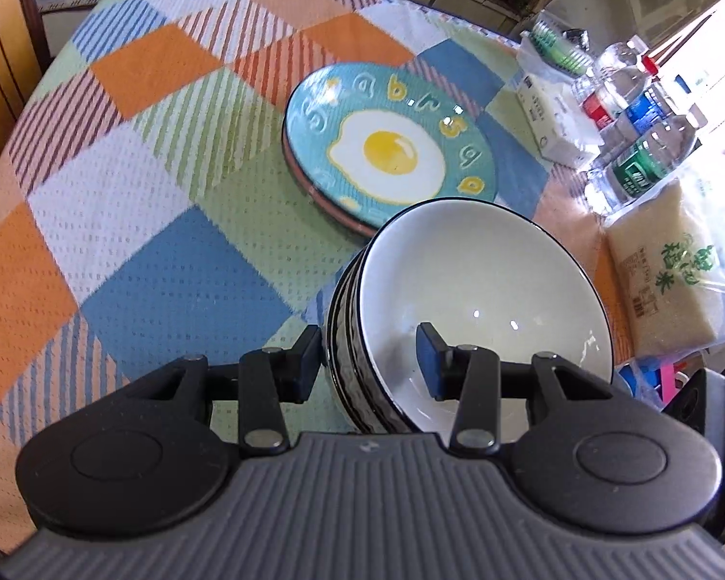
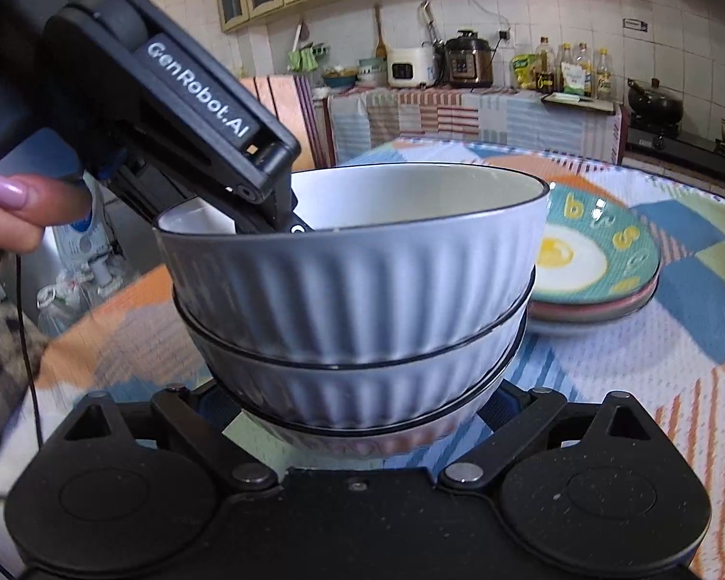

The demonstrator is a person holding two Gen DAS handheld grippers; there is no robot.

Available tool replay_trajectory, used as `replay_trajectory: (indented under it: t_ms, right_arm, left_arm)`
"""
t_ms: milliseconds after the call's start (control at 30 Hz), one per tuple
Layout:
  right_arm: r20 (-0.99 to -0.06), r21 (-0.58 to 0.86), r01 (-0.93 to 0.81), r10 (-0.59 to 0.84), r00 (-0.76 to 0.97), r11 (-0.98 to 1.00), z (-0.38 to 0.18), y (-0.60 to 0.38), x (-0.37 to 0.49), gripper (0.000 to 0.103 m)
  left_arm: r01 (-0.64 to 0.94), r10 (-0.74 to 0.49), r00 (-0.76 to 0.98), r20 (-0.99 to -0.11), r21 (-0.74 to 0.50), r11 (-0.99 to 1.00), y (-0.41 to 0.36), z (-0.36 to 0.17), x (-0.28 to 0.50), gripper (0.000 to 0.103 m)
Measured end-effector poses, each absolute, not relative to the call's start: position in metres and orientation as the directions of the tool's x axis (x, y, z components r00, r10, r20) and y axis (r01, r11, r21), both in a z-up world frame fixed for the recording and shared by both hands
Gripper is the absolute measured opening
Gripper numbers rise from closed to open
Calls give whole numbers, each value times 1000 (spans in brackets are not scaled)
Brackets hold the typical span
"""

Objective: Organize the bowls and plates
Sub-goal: 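Carry the bowl stack onto the teal egg plate stack and lower it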

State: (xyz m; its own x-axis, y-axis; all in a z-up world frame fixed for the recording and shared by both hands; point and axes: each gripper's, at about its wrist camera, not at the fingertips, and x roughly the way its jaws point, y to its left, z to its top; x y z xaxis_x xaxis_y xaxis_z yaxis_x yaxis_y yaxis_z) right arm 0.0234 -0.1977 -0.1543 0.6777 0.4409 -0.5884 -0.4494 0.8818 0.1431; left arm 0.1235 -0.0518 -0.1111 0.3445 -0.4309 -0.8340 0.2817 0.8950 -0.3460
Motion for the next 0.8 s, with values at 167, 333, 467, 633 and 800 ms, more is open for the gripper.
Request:
replay_trajectory:
  t_ms: [167, 333, 467, 633, 800]
  right_arm:
    - [-570, 141, -432, 430, 700, 891, -142, -198, 37, 99]
    - [-550, 121, -429, 421, 722, 895, -133, -202, 57, 99]
    - [-525, 108, -432, 421, 740, 895, -124, -207, 72, 99]
    - [-530, 94, -434, 414, 740, 896, -122, -214, 98, 99]
    - [-546, 98, -443, 420, 725, 891, -128, -224, 125, 99]
  left_arm:
    - [316, -427, 386, -818, -318, 894, -58, -94, 133, 41]
    - [322, -425, 415, -804, -307, 895, -63, -80, 152, 41]
    - [331, -429, 433, -792, -303, 894, -68, -68, 170, 41]
    - [325, -436, 439, -785, -314, 892, -74, -69, 199, 41]
    - [334, -437, 441, -784, -309, 891, -85, -82, 226, 42]
